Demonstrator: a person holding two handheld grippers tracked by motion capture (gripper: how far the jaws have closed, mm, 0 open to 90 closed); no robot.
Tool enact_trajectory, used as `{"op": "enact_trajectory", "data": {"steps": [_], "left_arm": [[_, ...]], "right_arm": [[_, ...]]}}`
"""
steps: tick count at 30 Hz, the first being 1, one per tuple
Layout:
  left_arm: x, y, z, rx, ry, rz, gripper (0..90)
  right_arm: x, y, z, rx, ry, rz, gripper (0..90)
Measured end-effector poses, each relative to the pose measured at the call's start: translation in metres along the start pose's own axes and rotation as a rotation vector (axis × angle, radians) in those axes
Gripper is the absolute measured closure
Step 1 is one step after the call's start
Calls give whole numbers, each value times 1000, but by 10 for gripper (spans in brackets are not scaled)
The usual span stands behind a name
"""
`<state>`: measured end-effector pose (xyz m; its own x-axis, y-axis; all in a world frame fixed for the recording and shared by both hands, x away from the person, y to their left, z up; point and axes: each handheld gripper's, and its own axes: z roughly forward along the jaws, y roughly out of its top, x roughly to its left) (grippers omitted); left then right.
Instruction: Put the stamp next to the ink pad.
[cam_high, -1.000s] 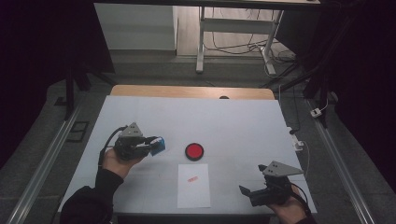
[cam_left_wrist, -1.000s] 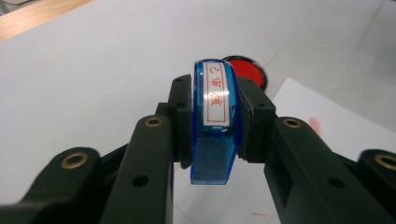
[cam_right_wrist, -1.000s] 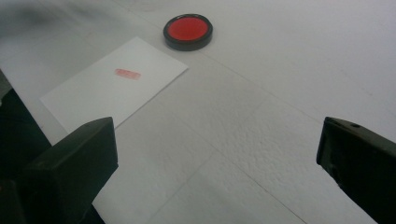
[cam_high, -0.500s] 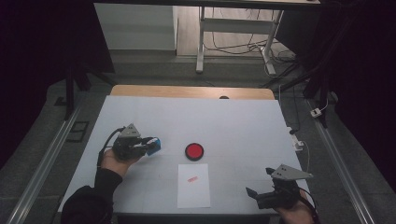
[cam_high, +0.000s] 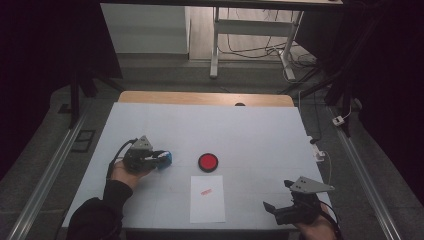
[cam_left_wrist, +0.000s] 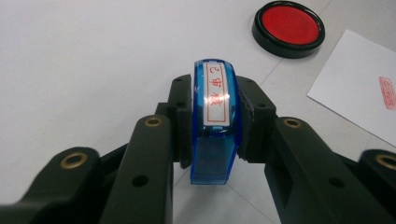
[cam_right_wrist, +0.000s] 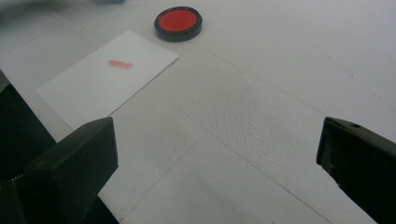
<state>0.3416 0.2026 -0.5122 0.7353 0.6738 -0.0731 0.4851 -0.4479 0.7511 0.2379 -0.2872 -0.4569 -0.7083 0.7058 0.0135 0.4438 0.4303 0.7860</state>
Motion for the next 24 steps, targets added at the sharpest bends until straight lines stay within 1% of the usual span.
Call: {"op": "enact_trajectory", "data": {"steps": [3, 5, 11, 18, 24], "left_arm": [[1, -2, 2, 8, -11, 6, 697], [1, -3, 2, 7, -10, 17, 696], [1, -4, 2, 17, -12, 15, 692], [3, -5, 0, 33, -14, -7, 683], [3, -3, -1, 26, -17, -18, 634]], "right_arm": [[0, 0, 0, 6, 2, -3, 0], [0, 0, 0, 6, 4, -3, 0], [0, 0, 0, 8, 3, -5, 0], [0, 0, 0, 12, 3, -9, 0], [0, 0, 1, 11, 6, -7, 0]]}}
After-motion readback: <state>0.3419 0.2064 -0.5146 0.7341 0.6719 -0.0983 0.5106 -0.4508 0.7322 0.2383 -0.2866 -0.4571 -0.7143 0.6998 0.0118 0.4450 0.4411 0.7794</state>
